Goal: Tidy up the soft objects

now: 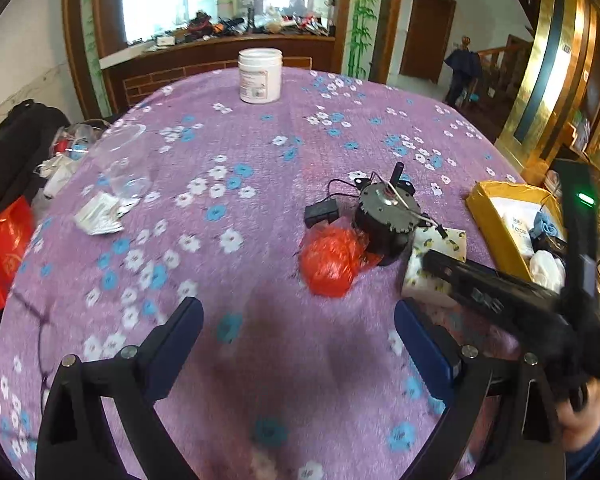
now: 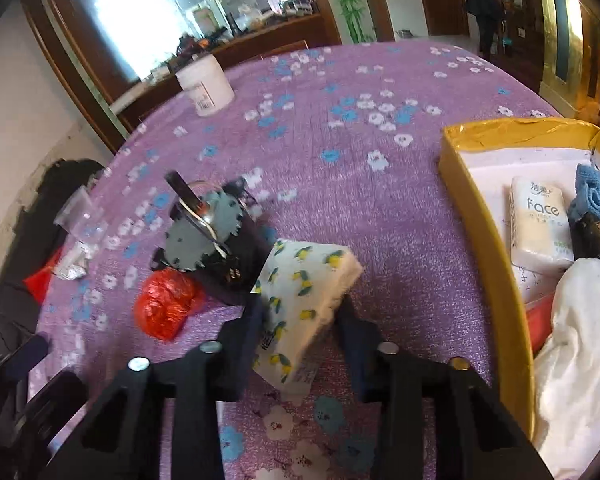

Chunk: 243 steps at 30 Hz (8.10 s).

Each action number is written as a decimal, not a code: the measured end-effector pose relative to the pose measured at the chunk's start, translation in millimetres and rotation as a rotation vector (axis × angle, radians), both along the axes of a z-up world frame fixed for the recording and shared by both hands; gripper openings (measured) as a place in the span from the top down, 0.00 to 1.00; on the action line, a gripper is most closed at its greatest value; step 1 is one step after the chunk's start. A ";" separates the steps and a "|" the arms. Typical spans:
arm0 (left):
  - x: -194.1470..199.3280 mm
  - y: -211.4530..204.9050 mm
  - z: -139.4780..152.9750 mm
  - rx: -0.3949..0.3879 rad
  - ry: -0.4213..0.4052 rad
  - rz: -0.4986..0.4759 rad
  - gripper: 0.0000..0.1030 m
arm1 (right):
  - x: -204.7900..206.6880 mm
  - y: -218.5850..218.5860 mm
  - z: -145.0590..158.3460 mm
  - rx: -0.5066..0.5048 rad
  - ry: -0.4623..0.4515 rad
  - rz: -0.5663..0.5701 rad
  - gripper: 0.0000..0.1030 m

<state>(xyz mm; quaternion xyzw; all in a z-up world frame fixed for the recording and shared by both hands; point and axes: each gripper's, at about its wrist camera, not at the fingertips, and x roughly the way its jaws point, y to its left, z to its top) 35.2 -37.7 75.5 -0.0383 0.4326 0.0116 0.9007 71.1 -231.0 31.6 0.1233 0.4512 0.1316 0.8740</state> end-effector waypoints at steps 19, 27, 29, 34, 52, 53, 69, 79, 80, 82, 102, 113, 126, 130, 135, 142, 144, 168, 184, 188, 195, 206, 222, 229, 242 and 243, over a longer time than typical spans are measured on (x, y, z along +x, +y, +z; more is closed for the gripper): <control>68.4 -7.8 -48.2 0.009 0.072 -0.035 0.61 | -0.3 -13.7 6.8 0.026 -0.015 -0.037 0.34; 50.9 12.5 -15.8 -0.023 -0.046 0.018 0.60 | 2.3 18.0 -9.1 -0.181 -0.017 -0.005 0.32; 50.1 12.0 -15.2 -0.020 -0.046 0.014 0.60 | 1.7 14.3 -8.7 -0.186 -0.023 -0.019 0.38; 45.5 7.0 -10.8 -0.017 -0.068 -0.009 0.60 | -4.3 -2.5 -1.1 -0.151 -0.036 -0.063 0.48; 25.3 -18.4 6.2 0.003 -0.164 -0.106 0.60 | -52.2 -35.3 48.4 -0.018 -0.216 -0.149 0.48; 24.0 -19.4 7.1 0.001 -0.169 -0.111 0.60 | -54.6 -36.8 49.0 -0.007 -0.218 -0.147 0.48; -3.7 -76.8 33.8 -0.079 -0.165 -0.266 0.60 | -108.7 -105.3 85.5 0.079 -0.285 -0.194 0.48; -10.9 -165.1 39.4 -0.095 -0.142 -0.394 0.60 | -125.9 -168.2 89.7 0.127 -0.292 -0.289 0.48; -10.2 -175.4 37.7 -0.097 -0.135 -0.407 0.60 | -125.7 -174.2 89.3 0.132 -0.291 -0.298 0.48; -10.0 -192.7 34.2 -0.100 -0.122 -0.429 0.60 | -128.3 -188.6 87.2 0.143 -0.290 -0.318 0.48; 14.3 -270.2 -26.9 -0.058 -0.004 -0.498 0.60 | -96.1 -268.5 56.3 0.134 -0.187 -0.346 0.48; 10.5 -278.0 -31.1 -0.001 -0.035 -0.516 0.60 | -38.7 -255.1 43.1 0.022 -0.093 -0.274 0.48; -0.3 -286.6 -31.8 0.094 -0.100 -0.514 0.60 | 2.1 -234.4 33.1 -0.051 -0.023 -0.215 0.48; -3.3 -288.7 -31.2 0.110 -0.113 -0.513 0.60 | 5.0 -233.2 31.2 -0.059 -0.017 -0.218 0.48; -5.5 -289.7 -30.4 0.117 -0.121 -0.510 0.60 | 8.7 -228.7 30.1 -0.094 -0.020 -0.223 0.48; -7.9 -291.6 -29.3 0.136 -0.140 -0.512 0.59 | 11.8 -222.8 30.3 -0.134 -0.021 -0.218 0.47; -9.6 -292.9 -28.9 0.140 -0.145 -0.513 0.59 | 11.3 -222.0 31.5 -0.140 -0.022 -0.219 0.45; -49.9 -295.7 -2.8 0.184 -0.373 -0.526 0.06 | -99.3 -254.1 87.8 -0.053 -0.259 -0.391 0.25; -110.9 -244.6 -4.9 0.134 -0.303 -0.508 0.00 | -249.1 -236.0 77.9 -0.153 -0.424 -0.484 0.10; -131.8 -229.1 -21.7 0.165 -0.287 -0.477 0.00 | -272.4 -217.3 64.2 -0.151 -0.434 -0.472 0.10; -114.9 -194.4 -17.4 0.011 -0.232 -0.399 0.00 | -280.7 -193.3 61.6 -0.184 -0.462 -0.463 0.09; -101.5 -174.6 -11.2 0.000 -0.262 -0.297 0.00 | -270.4 -177.9 53.9 -0.224 -0.454 -0.436 0.09; -114.2 -187.1 -10.5 0.194 -0.323 -0.241 0.00 | -268.9 -176.0 48.7 -0.226 -0.444 -0.441 0.09; -113.4 -188.2 -11.0 0.187 -0.315 -0.241 0.00 | -268.2 -176.6 46.9 -0.222 -0.439 -0.445 0.09; -112.8 -188.0 -11.4 0.187 -0.312 -0.248 0.00 | -267.6 -176.5 45.0 -0.224 -0.435 -0.441 0.09; -112.8 -188.0 -11.3 0.187 -0.313 -0.247 0.00 | -267.3 -176.4 44.3 -0.225 -0.433 -0.441 0.09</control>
